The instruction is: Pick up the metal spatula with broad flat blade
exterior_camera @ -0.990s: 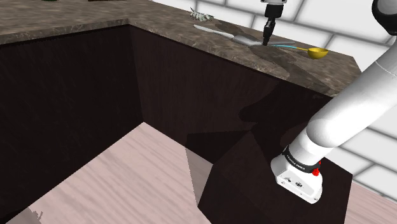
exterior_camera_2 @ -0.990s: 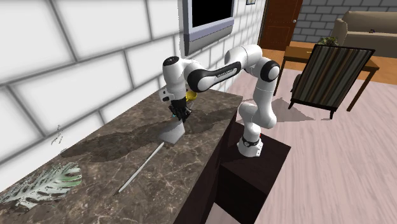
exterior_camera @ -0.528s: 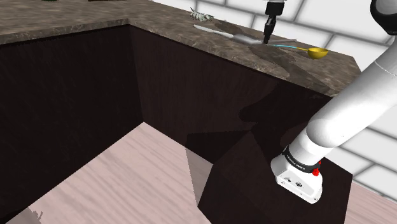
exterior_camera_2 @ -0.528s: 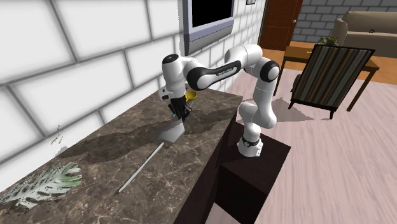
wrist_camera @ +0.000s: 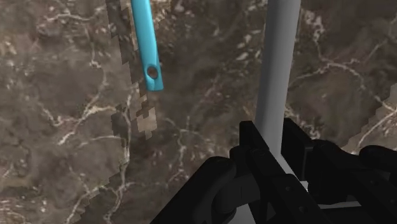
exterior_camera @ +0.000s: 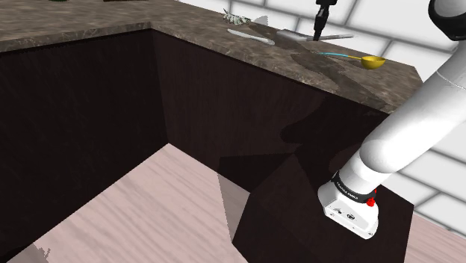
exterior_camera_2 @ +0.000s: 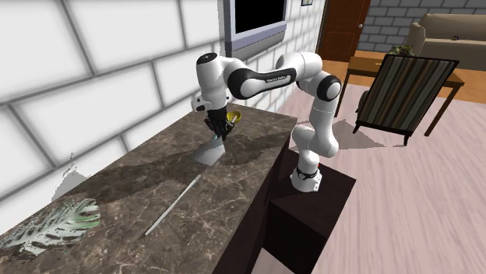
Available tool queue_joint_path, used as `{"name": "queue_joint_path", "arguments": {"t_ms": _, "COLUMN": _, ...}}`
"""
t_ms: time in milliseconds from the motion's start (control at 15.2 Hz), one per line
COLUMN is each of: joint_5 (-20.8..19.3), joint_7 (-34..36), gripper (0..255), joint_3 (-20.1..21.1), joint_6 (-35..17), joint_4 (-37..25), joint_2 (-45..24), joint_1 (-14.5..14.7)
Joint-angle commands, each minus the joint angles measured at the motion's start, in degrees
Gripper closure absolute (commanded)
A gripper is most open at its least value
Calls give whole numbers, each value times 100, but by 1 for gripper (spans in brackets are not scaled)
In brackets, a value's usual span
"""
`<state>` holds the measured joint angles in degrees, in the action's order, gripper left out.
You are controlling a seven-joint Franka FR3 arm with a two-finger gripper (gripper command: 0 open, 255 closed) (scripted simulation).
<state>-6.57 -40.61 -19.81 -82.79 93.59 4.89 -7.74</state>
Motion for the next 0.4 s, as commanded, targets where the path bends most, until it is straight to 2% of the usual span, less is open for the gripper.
{"name": "queue_joint_path", "arguments": {"t_ms": 0, "joint_5": 12, "joint_7": -14, "gripper": 255, "joint_3": 2, "joint_6": 164, "joint_4": -201, "joint_2": -38, "joint_1": 3}}
{"name": "queue_joint_path", "arguments": {"t_ms": 330, "joint_5": 37, "joint_7": -59, "gripper": 255, "joint_3": -8, "joint_6": 426, "joint_4": -557, "joint_2": -134, "joint_1": -2}}
